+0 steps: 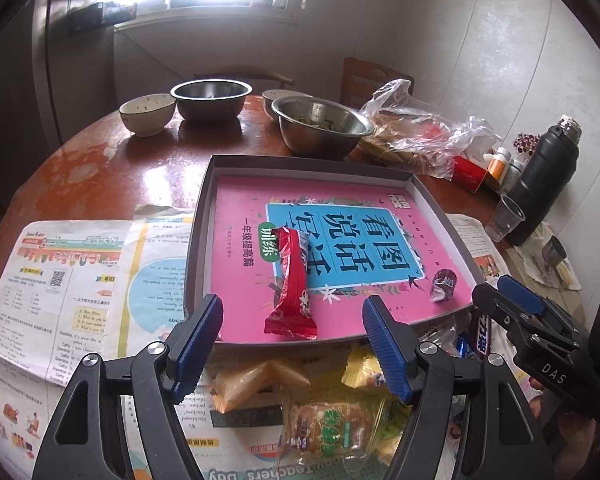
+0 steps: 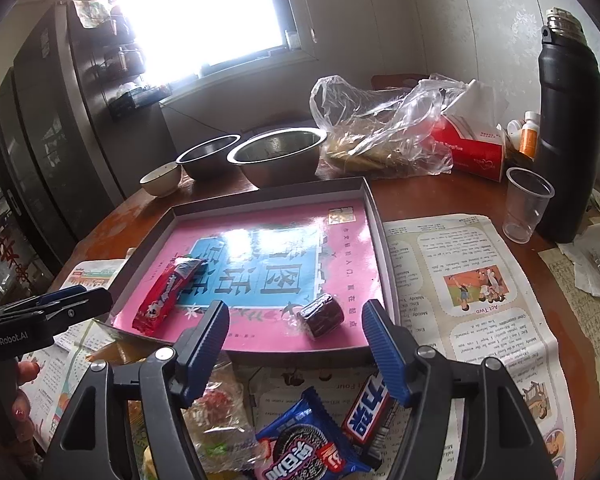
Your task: Organize snacks
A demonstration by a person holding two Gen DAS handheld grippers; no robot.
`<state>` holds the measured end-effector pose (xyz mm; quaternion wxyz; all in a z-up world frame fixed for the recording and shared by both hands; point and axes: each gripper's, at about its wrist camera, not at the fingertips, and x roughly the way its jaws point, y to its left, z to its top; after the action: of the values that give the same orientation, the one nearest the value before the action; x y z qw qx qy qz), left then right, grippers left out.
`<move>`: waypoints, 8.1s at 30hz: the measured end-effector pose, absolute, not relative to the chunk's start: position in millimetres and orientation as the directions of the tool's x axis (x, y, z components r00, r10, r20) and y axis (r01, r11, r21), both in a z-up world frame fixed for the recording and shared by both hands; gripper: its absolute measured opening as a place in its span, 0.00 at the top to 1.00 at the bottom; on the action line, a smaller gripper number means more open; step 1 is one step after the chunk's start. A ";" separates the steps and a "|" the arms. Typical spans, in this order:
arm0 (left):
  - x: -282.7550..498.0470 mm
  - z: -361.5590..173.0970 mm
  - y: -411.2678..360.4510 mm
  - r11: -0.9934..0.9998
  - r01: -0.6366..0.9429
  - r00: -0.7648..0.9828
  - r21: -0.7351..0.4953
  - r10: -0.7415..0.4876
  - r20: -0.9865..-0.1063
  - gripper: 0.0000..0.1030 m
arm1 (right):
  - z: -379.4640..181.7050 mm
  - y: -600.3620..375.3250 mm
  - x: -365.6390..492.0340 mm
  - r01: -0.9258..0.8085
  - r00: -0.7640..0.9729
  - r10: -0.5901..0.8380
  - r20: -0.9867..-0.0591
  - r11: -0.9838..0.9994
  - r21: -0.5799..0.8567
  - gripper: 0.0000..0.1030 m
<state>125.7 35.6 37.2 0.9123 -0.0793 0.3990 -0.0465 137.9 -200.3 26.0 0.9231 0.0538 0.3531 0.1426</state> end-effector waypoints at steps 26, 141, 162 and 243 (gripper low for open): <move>81.8 52.8 37.9 0.985 0.027 0.707 -0.170 -0.140 -0.693 0.27 | 43.8 -239.8 92.8 -0.192 0.753 0.293 -0.589 0.954 0.229 0.32; 86.6 -34.1 20.7 0.974 0.084 0.566 -0.208 -0.219 -0.795 0.40 | -13.1 -173.6 95.6 -0.388 0.622 0.401 -0.672 0.904 0.180 0.58; 64.9 -3.3 34.0 0.970 0.075 0.612 -0.233 -0.229 -0.756 0.42 | -2.2 -176.9 81.2 -0.397 0.631 0.424 -0.650 0.896 0.199 0.59; 142.2 45.2 9.8 0.939 0.130 0.665 -0.319 -0.321 -0.674 0.42 | 27.8 -224.6 129.0 -0.261 0.702 0.367 -0.611 0.930 0.258 0.59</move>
<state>142.2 9.8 45.2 0.9041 -0.1227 0.3899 -0.1246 129.0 -224.6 27.8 0.9193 0.0762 0.3463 0.1709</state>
